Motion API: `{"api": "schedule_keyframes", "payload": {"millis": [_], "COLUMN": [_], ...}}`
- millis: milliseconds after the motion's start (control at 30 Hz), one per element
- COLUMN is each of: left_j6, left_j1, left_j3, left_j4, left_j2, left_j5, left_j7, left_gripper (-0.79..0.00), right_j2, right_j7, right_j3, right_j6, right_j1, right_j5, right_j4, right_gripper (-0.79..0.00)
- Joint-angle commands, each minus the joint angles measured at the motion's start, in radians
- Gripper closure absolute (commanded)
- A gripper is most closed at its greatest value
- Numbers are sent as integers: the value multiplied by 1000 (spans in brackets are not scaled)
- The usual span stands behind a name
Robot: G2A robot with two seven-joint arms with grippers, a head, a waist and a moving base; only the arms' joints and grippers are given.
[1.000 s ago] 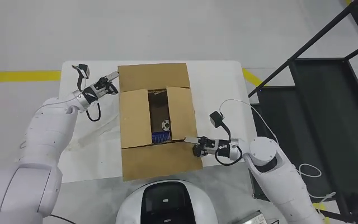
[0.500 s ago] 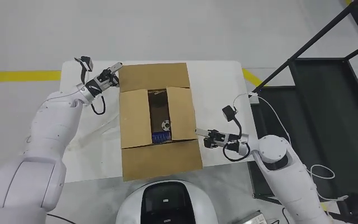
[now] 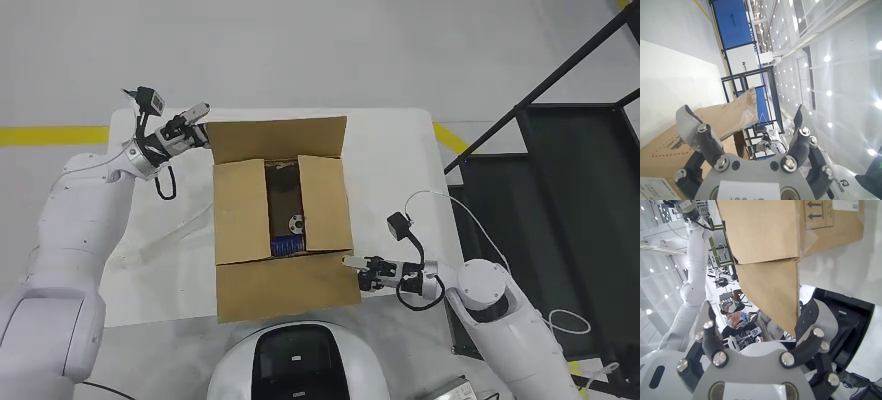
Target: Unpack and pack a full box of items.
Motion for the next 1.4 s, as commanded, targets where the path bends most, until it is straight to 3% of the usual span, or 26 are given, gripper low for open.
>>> {"api": "schedule_keyframes", "payload": {"millis": [0, 200, 333, 500, 1167, 1367], "left_j6": [20, 81, 123, 158, 212, 235], "left_j1": [20, 98, 158, 224, 317, 351], "left_j3": [-6, -20, -36, -47, -3, 24], "left_j4": [-55, -246, -360, -464, -667, -733], "left_j2": [15, 64, 98, 136, 239, 279], "left_j5": [-11, -30, -54, -63, -62, -34], "left_j7": [-19, -80, -123, -158, -212, -235], "left_gripper": [-785, -785, -785, -785, -785, -785], "right_j2": [-1, -2, 9, 11, -9, -19], "right_j7": [-5, -8, 3, 10, -121, -172], "right_j3": [-9, -22, -18, -29, -44, -93], "right_j6": [-4, -11, -12, -24, -25, -63], "right_j1": [3, 12, 11, -5, 88, 190], "right_j5": [16, 72, -85, -60, 277, 228], "right_j4": [6, 23, 21, 13, 74, 124], "right_gripper": [-785, -785, -785, -785, -785, -785]}}
